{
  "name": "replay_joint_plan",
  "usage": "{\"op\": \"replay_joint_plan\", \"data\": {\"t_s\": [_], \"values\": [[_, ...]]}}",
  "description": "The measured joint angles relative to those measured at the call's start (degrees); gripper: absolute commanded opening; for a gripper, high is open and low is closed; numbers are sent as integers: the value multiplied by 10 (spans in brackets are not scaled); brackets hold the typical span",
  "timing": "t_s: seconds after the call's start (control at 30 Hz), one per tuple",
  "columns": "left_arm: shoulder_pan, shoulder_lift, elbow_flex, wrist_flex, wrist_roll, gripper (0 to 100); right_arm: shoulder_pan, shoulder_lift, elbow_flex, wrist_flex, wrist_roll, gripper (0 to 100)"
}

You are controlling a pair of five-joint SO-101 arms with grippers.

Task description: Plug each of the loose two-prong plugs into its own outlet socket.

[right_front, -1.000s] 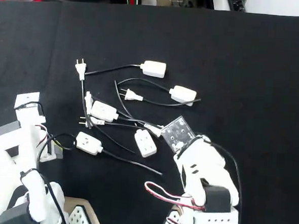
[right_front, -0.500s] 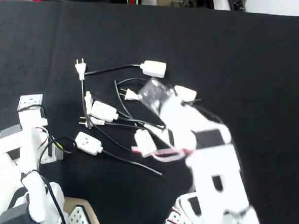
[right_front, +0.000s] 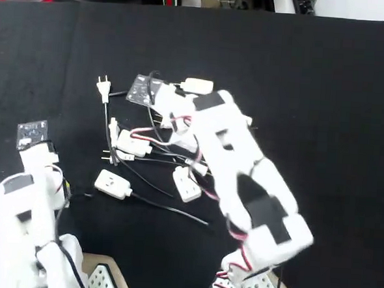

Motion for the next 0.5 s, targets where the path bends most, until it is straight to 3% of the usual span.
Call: {"op": "replay_joint_plan", "data": {"t_s": [0.2, 0.5], "values": [[0, -218, 96, 26, 0, 241, -4, 119, -75, -32, -9, 184], [32, -507, 178, 141, 0, 237, -15, 225, -175, -40, -38, 170]]}}
